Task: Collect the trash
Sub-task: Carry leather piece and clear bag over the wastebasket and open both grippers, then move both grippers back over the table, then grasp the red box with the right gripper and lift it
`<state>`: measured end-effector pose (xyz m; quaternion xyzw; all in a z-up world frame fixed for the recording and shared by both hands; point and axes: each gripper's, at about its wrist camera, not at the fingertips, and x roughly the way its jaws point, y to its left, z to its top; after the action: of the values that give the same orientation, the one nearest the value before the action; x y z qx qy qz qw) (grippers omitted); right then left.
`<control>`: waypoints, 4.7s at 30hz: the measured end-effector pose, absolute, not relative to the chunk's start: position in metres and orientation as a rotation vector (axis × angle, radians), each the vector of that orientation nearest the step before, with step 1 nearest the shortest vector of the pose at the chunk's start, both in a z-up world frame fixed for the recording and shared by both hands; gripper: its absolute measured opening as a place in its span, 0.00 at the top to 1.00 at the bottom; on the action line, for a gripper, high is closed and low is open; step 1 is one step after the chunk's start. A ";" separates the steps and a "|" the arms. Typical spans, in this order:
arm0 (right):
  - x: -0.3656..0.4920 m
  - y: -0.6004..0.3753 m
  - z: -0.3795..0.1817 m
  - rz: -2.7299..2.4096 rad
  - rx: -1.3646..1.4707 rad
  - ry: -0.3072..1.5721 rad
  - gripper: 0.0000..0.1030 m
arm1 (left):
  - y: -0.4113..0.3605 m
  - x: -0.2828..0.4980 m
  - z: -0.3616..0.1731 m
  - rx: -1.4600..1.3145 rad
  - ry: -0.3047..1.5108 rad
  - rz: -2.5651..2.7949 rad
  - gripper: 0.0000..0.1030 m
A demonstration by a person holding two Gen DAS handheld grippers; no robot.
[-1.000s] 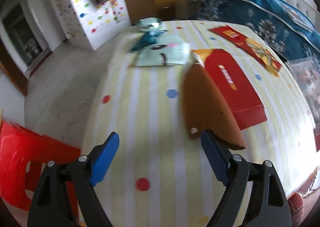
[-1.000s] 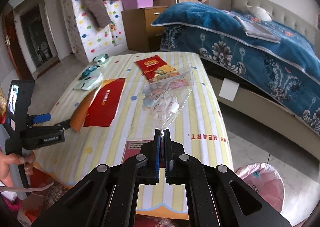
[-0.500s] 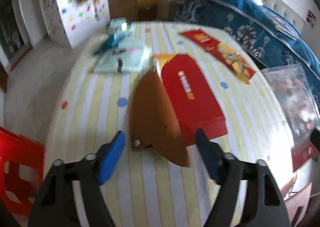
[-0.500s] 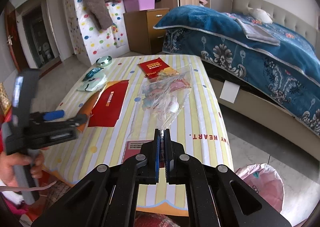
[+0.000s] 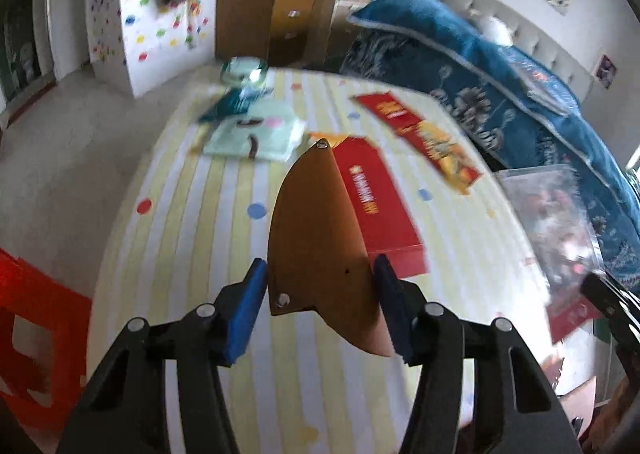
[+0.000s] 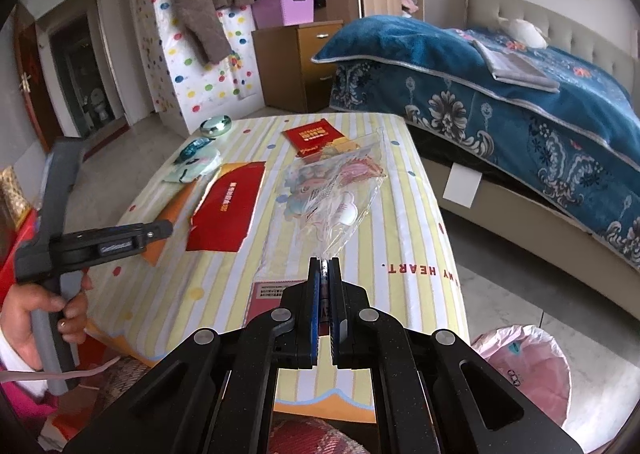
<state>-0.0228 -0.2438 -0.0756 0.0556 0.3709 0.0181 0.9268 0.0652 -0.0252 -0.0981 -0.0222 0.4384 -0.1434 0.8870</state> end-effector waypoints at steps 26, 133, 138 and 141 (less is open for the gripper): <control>-0.171 -0.363 -0.073 -0.356 0.206 0.766 0.96 | -0.248 -0.045 -0.067 0.282 0.760 -0.811 0.48; 0.094 -0.131 -0.127 0.078 -0.031 0.918 0.84 | 0.041 0.139 -0.105 0.095 0.852 -0.074 0.07; 0.085 -0.155 -0.124 0.115 0.065 0.925 0.89 | 0.029 0.137 -0.105 0.101 0.853 -0.091 0.07; 0.079 -0.164 -0.122 0.110 0.063 0.900 0.63 | 0.022 0.136 -0.106 0.110 0.853 -0.102 0.07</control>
<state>0.0788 -0.1644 -0.1217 0.0305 0.4346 0.0533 0.8985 0.1359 0.0221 -0.1057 0.0534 0.4132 -0.0493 0.9077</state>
